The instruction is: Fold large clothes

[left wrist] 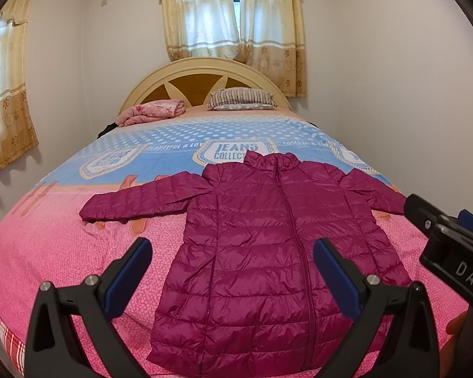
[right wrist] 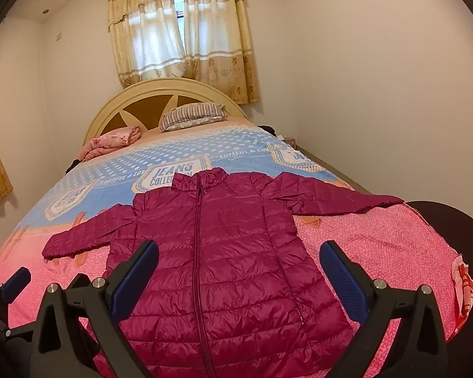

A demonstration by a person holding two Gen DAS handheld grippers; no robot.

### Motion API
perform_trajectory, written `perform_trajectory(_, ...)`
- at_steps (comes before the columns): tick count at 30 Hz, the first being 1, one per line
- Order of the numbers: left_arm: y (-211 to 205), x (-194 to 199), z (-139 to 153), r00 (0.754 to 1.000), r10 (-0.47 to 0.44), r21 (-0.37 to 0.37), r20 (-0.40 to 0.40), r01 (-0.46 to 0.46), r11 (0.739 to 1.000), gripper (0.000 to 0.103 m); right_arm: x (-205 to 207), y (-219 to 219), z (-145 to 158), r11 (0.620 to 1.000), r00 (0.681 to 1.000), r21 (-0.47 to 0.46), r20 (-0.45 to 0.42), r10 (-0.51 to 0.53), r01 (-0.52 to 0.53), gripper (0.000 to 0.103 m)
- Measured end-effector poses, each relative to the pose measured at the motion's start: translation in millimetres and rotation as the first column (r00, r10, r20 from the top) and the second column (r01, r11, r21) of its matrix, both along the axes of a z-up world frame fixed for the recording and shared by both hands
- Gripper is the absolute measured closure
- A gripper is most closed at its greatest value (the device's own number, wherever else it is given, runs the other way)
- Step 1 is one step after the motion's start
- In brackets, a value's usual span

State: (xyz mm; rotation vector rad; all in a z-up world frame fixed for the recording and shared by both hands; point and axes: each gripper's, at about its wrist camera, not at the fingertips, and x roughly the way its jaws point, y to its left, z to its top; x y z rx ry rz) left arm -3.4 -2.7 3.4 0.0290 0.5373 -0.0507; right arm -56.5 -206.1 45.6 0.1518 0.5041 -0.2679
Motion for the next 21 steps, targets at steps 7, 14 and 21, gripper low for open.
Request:
perform_trajectory(7,0.6,-1.6,-0.2,1.0,-0.003,0.001,0.001,0.003,1.0,0.0,0.3,-1.4,-0.1,1.0,1.0,0.001,-0.001,-0.001,0.001,0.001)
perform_trajectory(14,1.3,-1.4,-0.5,1.0,0.001,0.005,-0.001,-0.001,1.0,0.0,0.4,-0.6,-3.9,1.0,1.0,0.0,-0.003,0.003,-0.003,0.001)
perform_trajectory(21,0.7,-0.8,-0.1,1.0,0.0,0.007,-0.001,0.0,1.0,0.0,-0.6,0.6,-2.5,1.0,1.0,0.003,-0.003,0.001,-0.001,0.001)
